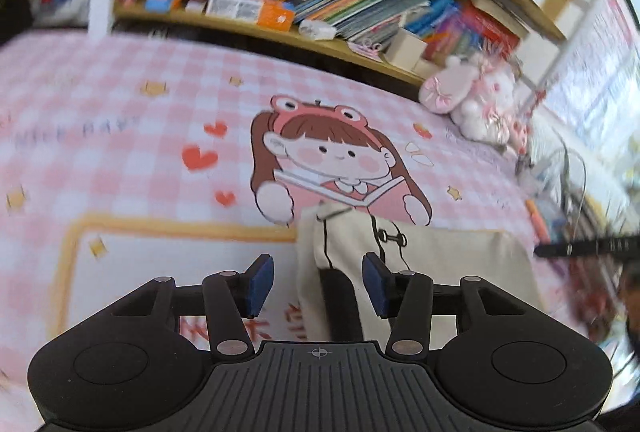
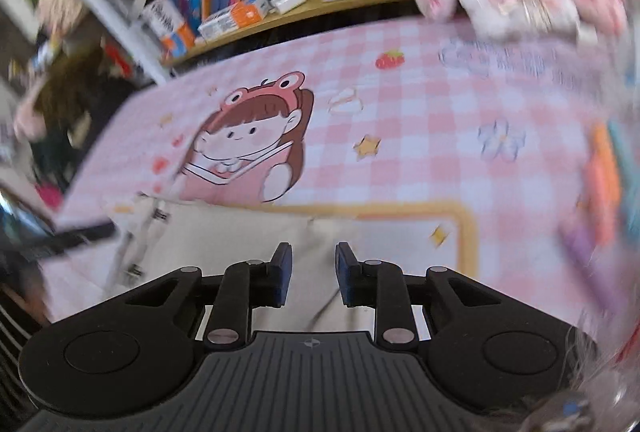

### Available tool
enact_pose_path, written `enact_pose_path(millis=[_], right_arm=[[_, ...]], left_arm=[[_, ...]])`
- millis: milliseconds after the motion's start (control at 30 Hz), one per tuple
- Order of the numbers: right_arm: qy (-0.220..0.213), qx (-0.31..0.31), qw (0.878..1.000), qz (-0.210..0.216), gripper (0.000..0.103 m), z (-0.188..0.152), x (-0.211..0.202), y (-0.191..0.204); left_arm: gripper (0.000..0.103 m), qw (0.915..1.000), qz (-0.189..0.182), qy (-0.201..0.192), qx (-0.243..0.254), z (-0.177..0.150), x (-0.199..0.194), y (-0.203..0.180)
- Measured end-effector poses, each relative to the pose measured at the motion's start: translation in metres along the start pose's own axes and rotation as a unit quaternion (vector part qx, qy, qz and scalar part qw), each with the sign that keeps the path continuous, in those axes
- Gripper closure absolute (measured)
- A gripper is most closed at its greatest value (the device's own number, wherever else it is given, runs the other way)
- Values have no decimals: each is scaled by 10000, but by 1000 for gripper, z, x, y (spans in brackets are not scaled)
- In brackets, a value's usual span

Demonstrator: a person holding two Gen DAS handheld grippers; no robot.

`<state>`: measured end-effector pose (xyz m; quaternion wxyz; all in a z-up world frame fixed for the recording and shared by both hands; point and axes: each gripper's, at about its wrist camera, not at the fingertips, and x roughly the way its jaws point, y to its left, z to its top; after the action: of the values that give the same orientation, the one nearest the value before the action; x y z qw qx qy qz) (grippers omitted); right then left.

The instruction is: Fold clothes

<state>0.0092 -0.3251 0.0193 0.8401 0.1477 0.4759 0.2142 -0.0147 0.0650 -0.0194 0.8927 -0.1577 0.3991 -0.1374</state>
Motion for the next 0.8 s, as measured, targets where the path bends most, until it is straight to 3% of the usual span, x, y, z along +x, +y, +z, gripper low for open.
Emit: enact_pose_path(millis=[67,100,133,167,200,267,367,600,733,800], right_arm=[[73,237,9997,-23,80,-10,7,3],[114,288,9995,-96,82,-14,12,4],[153,322,9992,-185,91,-18,16,4],[165,335,9989,-277,93,-21,20,5],[137,340,9987,-345,94,-23,21,5],[57,372,9984,-424,95,-28,22,4],[-7,214,9984,-528,95,-32,22,8],[9,165,9982,-568,94,-29,22,8],[-402,209,9969,-640,74,-23,6,9],[-551,174,9956,-743,73,-15,2,9]], left_arm=[[62,9997,-72,37,-212,-4,5,2],[71,9996,-89,73,-273,-5,7,3],[90,9993,-137,108,-342,-5,8,3],[99,9988,-237,103,-423,-4,8,3],[100,9982,-329,59,-488,-3,6,2],[100,9962,-598,-276,-565,0,-6,-2],[100,9904,-878,-409,-986,-2,-8,10],[92,9940,-451,-410,-907,2,2,18],[80,9955,-214,-400,-835,5,8,21],[80,9974,-147,-327,-625,11,15,16]])
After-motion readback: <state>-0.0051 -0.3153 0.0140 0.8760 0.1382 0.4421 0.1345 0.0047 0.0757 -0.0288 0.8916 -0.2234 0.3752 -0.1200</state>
